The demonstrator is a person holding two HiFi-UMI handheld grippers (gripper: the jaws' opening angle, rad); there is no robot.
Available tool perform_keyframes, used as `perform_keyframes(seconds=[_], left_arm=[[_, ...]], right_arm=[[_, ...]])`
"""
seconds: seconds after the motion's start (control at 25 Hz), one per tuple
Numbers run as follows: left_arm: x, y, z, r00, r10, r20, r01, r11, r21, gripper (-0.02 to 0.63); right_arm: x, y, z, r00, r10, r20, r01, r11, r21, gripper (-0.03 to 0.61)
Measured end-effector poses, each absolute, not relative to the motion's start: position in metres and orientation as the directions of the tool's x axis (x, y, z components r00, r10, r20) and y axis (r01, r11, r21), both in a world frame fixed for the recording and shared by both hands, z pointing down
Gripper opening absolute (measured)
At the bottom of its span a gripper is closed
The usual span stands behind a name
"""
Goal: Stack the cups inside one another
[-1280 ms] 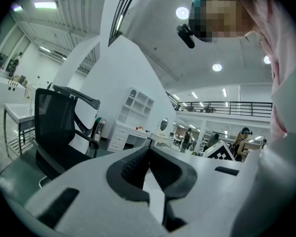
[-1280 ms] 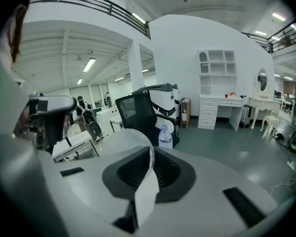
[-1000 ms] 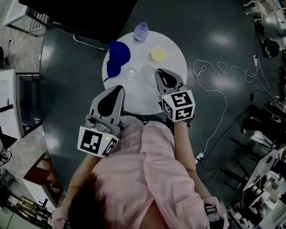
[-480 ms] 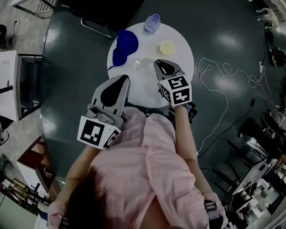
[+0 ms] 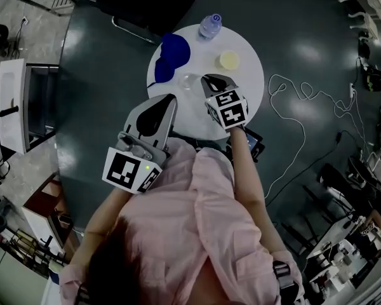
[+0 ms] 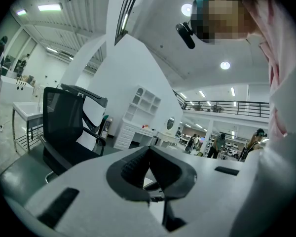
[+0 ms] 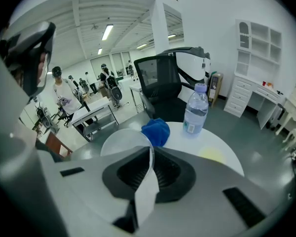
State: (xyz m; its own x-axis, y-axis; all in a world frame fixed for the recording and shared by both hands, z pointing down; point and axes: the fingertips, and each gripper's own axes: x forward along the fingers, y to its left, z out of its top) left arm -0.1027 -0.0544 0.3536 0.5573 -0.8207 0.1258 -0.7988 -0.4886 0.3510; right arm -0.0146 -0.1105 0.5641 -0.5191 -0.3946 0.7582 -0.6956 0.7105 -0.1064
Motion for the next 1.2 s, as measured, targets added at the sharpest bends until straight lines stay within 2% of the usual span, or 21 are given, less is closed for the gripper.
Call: perform_keyframes(seconds=[0.68, 1.2], left_arm=[[-0.111, -0.060, 0.356, 0.553, -0.822, 0.140, -0.797, -0.472, 0.376, 0.017], [-0.114, -0.063, 0.356, 0.547, -0.825, 0.143, -0.799, -0.463, 0.383, 0.017]], right_arm=[[-0.036, -0.111, 0.597, -0.500, -0.317, 0.806, -0.663, 0.739, -0.121, 0.038], [-0.044, -0.111, 0.622, -0.456, -0.275, 0.846, -0.605, 0.793, -0.068, 0.038]])
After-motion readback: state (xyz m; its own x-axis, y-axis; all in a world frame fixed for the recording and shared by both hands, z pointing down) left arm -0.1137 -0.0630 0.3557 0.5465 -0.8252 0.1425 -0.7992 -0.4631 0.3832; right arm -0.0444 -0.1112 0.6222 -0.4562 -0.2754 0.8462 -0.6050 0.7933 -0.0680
